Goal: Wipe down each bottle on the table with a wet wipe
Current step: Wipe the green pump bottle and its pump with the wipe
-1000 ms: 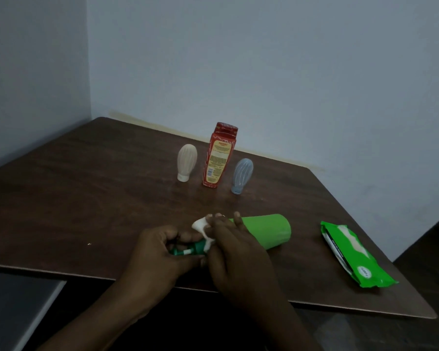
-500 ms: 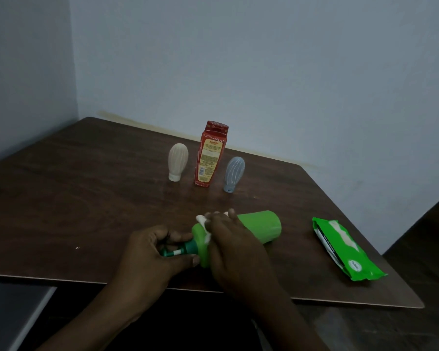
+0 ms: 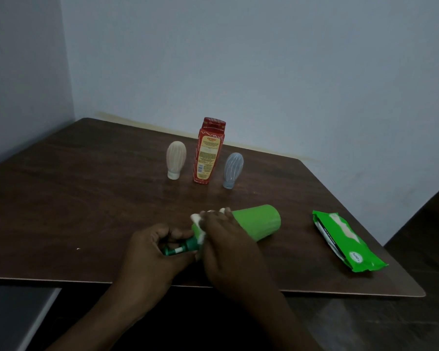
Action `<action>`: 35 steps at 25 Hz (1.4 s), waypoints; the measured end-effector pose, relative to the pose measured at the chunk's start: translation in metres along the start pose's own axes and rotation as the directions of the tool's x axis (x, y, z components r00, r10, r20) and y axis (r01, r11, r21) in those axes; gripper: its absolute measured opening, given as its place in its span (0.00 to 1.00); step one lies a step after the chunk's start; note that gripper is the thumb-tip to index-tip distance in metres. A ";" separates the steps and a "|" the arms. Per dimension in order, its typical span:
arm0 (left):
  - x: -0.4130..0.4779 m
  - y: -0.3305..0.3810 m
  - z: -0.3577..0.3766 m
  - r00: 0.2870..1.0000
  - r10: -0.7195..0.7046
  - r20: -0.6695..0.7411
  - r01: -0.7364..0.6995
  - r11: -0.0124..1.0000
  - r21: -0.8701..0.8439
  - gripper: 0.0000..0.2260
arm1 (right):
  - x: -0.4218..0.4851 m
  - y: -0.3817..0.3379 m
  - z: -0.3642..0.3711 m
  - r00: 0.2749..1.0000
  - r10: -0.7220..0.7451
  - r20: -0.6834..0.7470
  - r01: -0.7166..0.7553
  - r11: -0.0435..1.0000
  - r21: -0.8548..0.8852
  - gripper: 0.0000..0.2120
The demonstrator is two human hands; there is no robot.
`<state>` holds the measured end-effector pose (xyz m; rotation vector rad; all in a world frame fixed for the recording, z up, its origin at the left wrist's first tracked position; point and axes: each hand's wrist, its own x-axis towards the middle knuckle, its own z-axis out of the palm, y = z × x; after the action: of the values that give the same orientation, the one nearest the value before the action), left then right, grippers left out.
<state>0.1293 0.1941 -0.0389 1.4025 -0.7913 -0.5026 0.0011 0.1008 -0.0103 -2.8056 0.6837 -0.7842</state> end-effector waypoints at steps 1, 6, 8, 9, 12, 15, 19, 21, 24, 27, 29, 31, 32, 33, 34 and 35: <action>0.000 0.001 0.000 1.000 -0.001 0.000 0.001 1.000 -0.010 0.15 | 0.001 -0.002 0.003 0.998 -0.051 0.022 0.051 0.999 -0.001 0.22; 0.000 0.005 0.000 1.000 0.016 0.019 -0.016 1.000 -0.017 0.16 | 0.014 0.074 -0.013 0.966 0.244 -0.081 -0.252 0.963 -0.095 0.20; 0.001 0.005 -0.001 1.000 0.011 0.022 -0.010 1.000 -0.025 0.16 | 0.014 0.094 -0.023 0.927 0.356 -0.120 -0.372 0.914 -0.164 0.19; 0.001 0.004 -0.002 1.000 0.012 0.021 -0.011 1.000 -0.018 0.17 | 0.013 0.091 -0.025 0.926 0.356 -0.128 -0.374 0.911 -0.172 0.18; 0.001 0.003 -0.002 1.000 0.010 0.005 -0.010 1.000 -0.010 0.19 | 0.007 0.042 -0.011 0.987 0.155 -0.050 -0.159 0.983 -0.092 0.21; -0.001 0.005 0.000 1.000 0.006 0.019 -0.005 0.999 -0.034 0.18 | -0.003 0.009 0.001 0.993 -0.101 0.067 0.107 0.990 -0.096 0.24; 0.000 0.003 -0.001 1.000 -0.010 0.021 0.011 0.998 -0.060 0.17 | -0.002 0.073 -0.010 0.993 0.100 -0.069 -0.109 0.985 -0.137 0.23; 0.001 0.002 -0.001 0.999 -0.036 0.026 0.038 0.995 -0.090 0.17 | -0.006 0.105 -0.018 0.950 0.266 -0.165 -0.294 0.939 -0.178 0.24; 0.002 0.003 0.001 0.997 -0.058 0.045 0.064 0.987 -0.146 0.17 | -0.011 0.085 -0.015 0.947 0.261 -0.185 -0.289 0.946 -0.149 0.25; 0.001 0.006 0.000 0.996 -0.054 0.064 0.065 0.982 -0.178 0.15 | -0.027 0.025 0.002 0.993 -0.101 -0.054 0.091 0.983 -0.157 0.26; 0.001 0.007 0.000 0.994 -0.052 0.093 0.070 0.978 -0.195 0.15 | -0.030 0.027 0.004 0.975 -0.221 -0.007 0.217 0.964 -0.157 0.26; 0.003 0.006 0.001 0.993 -0.063 0.099 0.082 0.977 -0.199 0.15 | -0.022 0.065 -0.005 0.994 -0.054 -0.092 0.042 0.992 -0.123 0.29; 0.004 0.005 0.000 0.993 -0.072 0.095 0.090 0.974 -0.208 0.16 | -0.017 0.089 -0.010 0.986 0.081 -0.146 -0.099 0.988 -0.118 0.30; 0.005 0.004 0.000 0.993 -0.075 0.092 0.093 0.974 -0.208 0.16 | -0.013 0.110 -0.017 0.961 0.205 -0.188 -0.230 0.965 -0.126 0.30; 0.006 0.002 0.001 0.992 -0.077 0.097 0.095 0.975 -0.202 0.16 | -0.010 0.125 -0.023 0.931 0.299 -0.207 -0.329 0.936 -0.128 0.30; 0.007 0.001 0.001 0.992 -0.080 0.098 0.098 0.975 -0.198 0.16 | -0.008 0.127 -0.025 0.911 0.348 -0.220 -0.380 0.916 -0.129 0.28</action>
<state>0.1327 0.1888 -0.0363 1.2372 -0.7290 -0.7003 -0.0675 -0.0082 -0.0255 -2.6334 1.3213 -0.9676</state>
